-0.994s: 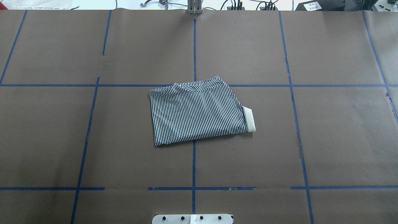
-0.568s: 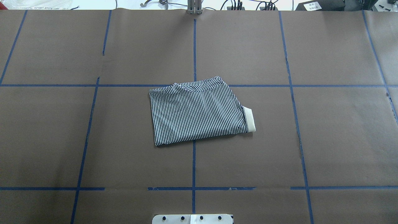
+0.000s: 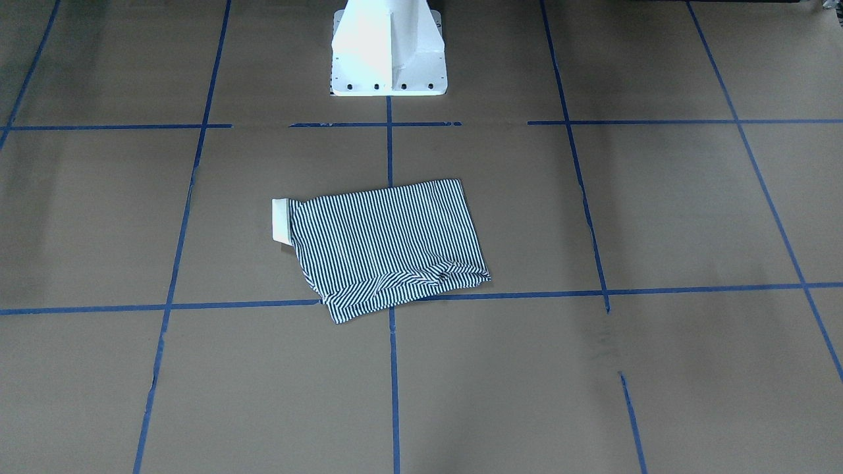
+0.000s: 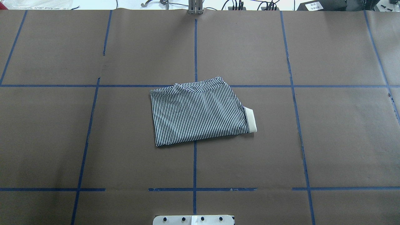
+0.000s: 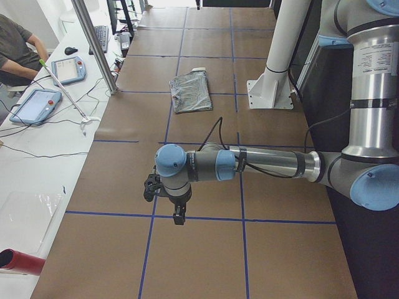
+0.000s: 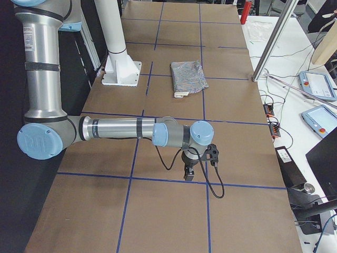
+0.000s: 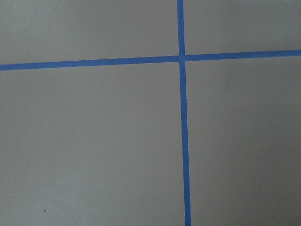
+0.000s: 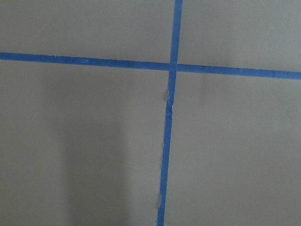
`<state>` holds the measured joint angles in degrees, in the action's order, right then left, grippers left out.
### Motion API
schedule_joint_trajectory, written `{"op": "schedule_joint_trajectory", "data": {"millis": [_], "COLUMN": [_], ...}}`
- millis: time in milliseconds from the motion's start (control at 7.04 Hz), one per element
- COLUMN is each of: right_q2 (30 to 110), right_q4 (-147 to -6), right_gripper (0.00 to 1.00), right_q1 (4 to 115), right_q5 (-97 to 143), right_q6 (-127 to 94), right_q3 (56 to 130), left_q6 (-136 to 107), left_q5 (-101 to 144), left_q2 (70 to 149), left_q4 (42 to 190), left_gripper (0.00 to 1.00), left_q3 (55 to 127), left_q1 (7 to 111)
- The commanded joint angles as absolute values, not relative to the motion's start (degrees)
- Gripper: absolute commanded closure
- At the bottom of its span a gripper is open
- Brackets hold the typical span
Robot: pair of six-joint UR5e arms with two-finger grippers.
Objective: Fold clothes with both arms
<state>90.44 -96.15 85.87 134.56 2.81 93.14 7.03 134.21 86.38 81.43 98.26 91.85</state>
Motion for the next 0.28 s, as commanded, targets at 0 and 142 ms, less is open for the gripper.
{"op": "schedule_joint_trajectory", "data": {"millis": [0, 142], "right_q2": [90.44, 90.44], "right_q4": [-96.15, -96.15], "right_gripper": [0.00, 0.00], "right_q1": [85.78, 85.87], "right_q5": [134.56, 134.56], "right_q6": [2.81, 2.81], "right_q3": [93.08, 93.16], "left_q6": [7.03, 7.03], "left_q5": [134.21, 134.21], "left_q2": [86.40, 86.40], "left_q4": [81.47, 81.47], "left_gripper": [0.00, 0.00], "left_q3": [98.26, 98.26], "left_q1": [91.85, 91.85]}}
